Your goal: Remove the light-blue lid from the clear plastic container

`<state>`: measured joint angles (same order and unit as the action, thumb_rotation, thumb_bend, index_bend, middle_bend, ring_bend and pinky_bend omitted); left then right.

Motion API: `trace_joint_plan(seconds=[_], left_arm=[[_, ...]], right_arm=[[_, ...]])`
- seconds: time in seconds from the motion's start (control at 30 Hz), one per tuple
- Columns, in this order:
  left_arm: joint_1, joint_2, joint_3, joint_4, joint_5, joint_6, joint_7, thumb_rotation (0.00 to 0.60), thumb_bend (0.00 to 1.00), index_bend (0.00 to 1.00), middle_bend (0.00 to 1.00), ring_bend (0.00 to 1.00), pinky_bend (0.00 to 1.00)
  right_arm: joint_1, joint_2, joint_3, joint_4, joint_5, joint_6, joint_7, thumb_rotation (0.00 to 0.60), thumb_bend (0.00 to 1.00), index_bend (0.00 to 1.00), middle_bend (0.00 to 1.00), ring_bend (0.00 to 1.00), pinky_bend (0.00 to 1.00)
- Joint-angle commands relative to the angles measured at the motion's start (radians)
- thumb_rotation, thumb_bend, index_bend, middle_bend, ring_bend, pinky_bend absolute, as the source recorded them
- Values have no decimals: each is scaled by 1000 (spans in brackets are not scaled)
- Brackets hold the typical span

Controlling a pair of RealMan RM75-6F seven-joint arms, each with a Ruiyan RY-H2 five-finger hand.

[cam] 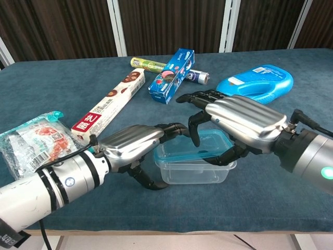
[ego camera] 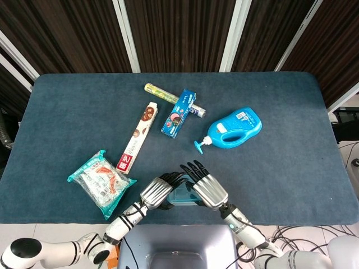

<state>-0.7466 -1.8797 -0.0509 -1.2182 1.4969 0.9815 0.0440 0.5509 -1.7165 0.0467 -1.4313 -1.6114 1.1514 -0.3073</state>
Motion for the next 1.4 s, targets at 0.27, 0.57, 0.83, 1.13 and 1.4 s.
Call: trace_joint_plan(seconds=[0.27,0.57,0.83,1.13,1.4], left_arm=[[9,13,-2,-25,21,35,-69,600,264,132,266,144,87],[25,36,-14,-31,35,86,-130,600,262,0,0,0,0],[33,83,-38,-59,-22,59,-104,600,278,0,0,0,0],[45,115,-49,-40,-44,61,-108,600,288,0,0,0,0],[51,166,-61,-47,-62,58,-110,600,296,0,0,0,0]], right_arm=[[1,-15,-31,53,-75,63,48,600,531,710,127,0,0],[-5,1,-54,86,-177,163,44,600,538,730,142,0,0],[-8,31,-49,45,-168,174,104,600,540,731,147,0,0],[-7,69,-36,-13,-113,134,160,600,539,731,148,0,0],[-29,134,-23,-32,-125,194,169,600,542,728,148,0,0]])
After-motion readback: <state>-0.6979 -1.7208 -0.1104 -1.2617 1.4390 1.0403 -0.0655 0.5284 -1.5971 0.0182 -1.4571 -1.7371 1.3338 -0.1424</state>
